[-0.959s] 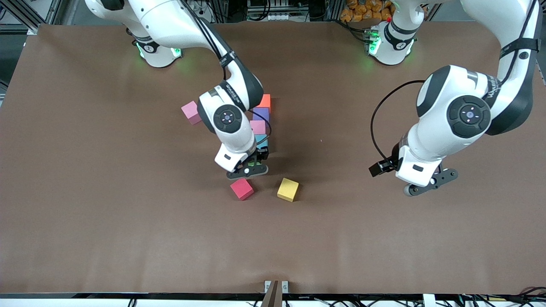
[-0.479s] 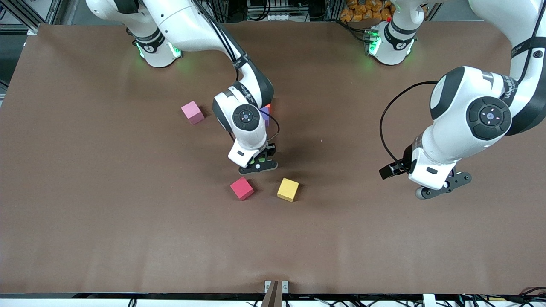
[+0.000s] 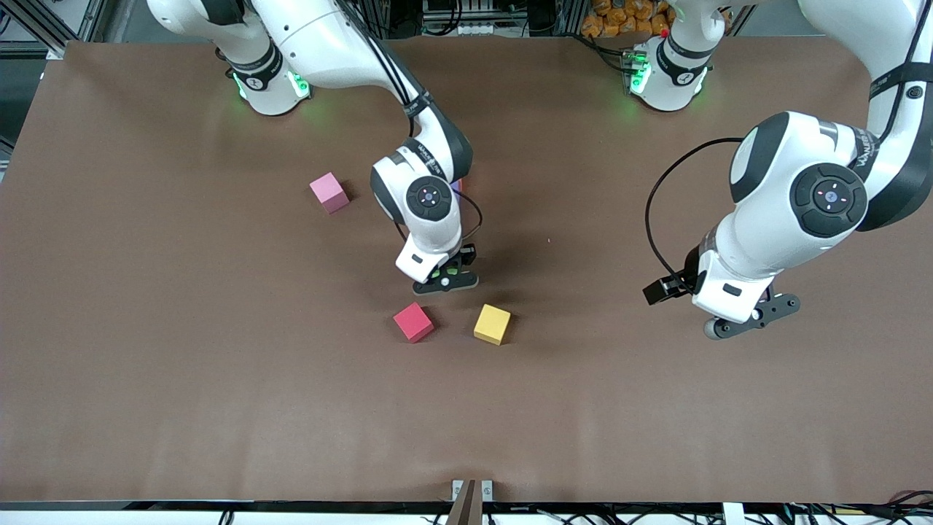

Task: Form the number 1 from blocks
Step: 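Place the green cube beyond the cyan cube with the right gripper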

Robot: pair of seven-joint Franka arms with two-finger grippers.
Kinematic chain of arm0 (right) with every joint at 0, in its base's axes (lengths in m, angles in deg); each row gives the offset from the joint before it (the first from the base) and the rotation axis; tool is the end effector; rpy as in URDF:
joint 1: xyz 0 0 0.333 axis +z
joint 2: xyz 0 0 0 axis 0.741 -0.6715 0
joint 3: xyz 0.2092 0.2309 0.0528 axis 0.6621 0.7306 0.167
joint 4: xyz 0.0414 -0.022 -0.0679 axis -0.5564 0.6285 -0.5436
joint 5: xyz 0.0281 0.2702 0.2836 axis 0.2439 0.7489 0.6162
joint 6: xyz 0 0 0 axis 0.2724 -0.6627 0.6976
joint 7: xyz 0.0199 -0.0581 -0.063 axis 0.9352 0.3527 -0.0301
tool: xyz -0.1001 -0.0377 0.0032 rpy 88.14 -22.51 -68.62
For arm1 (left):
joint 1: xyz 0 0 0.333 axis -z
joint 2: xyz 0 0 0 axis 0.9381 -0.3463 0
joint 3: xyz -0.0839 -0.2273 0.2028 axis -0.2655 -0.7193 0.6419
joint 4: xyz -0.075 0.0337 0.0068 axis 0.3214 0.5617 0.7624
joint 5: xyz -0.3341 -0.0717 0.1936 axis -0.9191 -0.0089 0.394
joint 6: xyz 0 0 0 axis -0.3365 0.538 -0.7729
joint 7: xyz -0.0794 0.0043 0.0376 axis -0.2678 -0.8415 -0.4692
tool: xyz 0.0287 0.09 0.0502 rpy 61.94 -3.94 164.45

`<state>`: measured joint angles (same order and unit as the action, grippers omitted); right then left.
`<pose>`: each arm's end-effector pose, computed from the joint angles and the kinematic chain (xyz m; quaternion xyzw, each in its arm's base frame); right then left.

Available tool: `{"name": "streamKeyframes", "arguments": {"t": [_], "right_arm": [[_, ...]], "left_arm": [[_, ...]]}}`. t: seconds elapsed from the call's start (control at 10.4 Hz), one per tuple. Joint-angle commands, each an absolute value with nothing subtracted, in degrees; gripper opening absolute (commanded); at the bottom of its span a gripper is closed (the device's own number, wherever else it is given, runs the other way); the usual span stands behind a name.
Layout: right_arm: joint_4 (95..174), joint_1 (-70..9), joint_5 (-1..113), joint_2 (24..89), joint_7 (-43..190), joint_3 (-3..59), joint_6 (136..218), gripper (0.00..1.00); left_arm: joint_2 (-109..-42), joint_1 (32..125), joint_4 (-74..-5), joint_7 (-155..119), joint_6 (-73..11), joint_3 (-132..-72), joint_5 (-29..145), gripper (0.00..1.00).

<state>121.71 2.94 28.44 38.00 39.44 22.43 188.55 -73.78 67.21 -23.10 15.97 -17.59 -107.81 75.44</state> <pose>0.5295 0.4769 0.2351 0.9977 0.0679 -0.0060 0.0005 0.6453 -0.1930 0.4659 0.9868 0.1617 -0.0111 0.0031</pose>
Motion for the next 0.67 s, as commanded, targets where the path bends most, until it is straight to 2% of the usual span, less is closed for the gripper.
{"name": "streamKeyframes", "arguments": {"t": [0.0, 0.1, 0.19, 0.29, 0.58], "right_arm": [[121.27, 4.83, 27.93, 37.76, 34.86, 21.50, 187.41, 0.52], [121.79, 4.83, 27.93, 37.85, 34.86, 21.50, 187.32, 0.60], [122.15, 4.83, 27.84, 37.93, 34.86, 21.50, 187.32, 0.93], [122.41, 4.74, 27.84, 38.11, 34.86, 21.50, 187.23, 1.00], [122.06, 2.91, 28.02, 41.34, 34.94, 21.59, 185.75, 1.00]], "left_arm": [[-70.74, 69.90, -22.92, 13.43, -16.60, -105.33, 76.22, 1.00], [-68.89, 71.22, -23.71, 10.80, -16.16, -102.95, 75.09, 1.00], [-67.57, 71.06, -24.15, 8.34, -14.07, -102.67, 73.86, 1.00], [-65.82, 70.89, -24.59, 5.96, -11.44, -102.23, 73.76, 1.00], [-62.81, 71.24, -25.83, 2.51, -8.34, -100.29, 73.67, 1.00]]}}
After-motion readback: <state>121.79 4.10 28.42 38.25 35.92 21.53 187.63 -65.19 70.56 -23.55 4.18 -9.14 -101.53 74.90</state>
